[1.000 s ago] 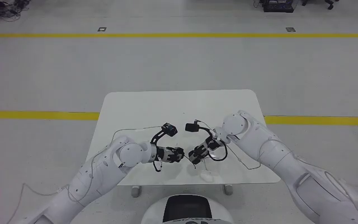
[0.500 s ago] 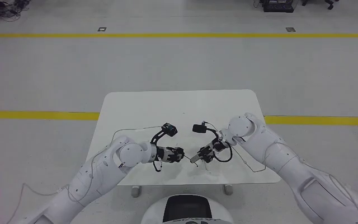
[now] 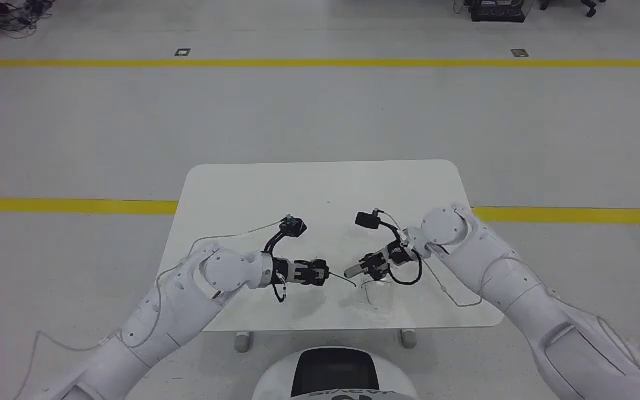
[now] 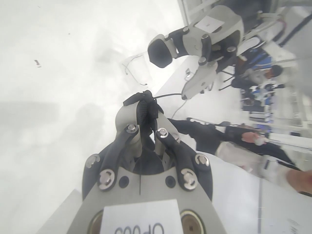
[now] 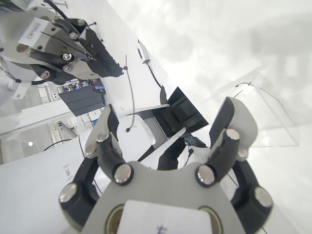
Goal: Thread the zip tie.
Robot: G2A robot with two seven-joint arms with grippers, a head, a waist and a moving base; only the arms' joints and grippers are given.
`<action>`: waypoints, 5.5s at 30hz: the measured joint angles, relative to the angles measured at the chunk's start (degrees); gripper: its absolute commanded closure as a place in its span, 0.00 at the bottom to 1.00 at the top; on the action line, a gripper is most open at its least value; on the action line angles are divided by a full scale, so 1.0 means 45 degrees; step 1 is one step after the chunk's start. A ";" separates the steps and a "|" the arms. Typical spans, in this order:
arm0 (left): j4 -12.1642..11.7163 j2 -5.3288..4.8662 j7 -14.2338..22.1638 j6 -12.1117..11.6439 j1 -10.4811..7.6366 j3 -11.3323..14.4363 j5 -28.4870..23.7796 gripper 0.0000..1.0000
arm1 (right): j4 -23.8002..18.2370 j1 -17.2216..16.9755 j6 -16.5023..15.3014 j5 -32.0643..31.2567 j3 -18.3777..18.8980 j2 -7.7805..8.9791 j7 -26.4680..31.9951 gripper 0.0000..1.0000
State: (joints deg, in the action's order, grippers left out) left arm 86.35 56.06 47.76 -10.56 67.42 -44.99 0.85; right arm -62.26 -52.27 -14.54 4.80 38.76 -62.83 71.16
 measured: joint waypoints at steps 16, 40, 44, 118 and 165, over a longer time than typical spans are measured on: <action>-0.1128 0.0057 -0.0028 -0.0763 -0.0162 -0.0457 -0.2594 1.00 | -0.0912 -0.1875 -0.1098 0.2761 0.2869 0.0815 -0.0139 0.00; -0.2812 0.0085 0.2045 -0.1621 0.0358 -0.1779 -0.9097 1.00 | -0.2891 -0.4739 -0.1098 0.6389 0.6792 0.0323 0.0722 0.00; -0.2806 0.0086 0.2040 -0.1610 0.0367 -0.1778 -0.9101 1.00 | -0.2901 -0.4738 -0.1098 0.6367 0.6789 0.0329 0.0634 0.00; -0.2847 0.1410 0.4405 -0.1982 0.1955 -0.2311 -1.2685 1.00 | -0.0991 -0.5869 -0.1098 1.0976 0.5368 -0.2278 0.1884 0.00; -0.2277 0.1948 0.4746 -0.1671 0.2582 -0.2742 -1.2715 1.00 | 0.0361 -0.5531 -0.1098 1.1898 0.4630 -0.3185 0.1885 0.60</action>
State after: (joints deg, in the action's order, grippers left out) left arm 76.10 64.82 69.11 -18.08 79.04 -57.33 -56.37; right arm -60.64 -77.16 -19.48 58.34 59.60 -77.16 79.64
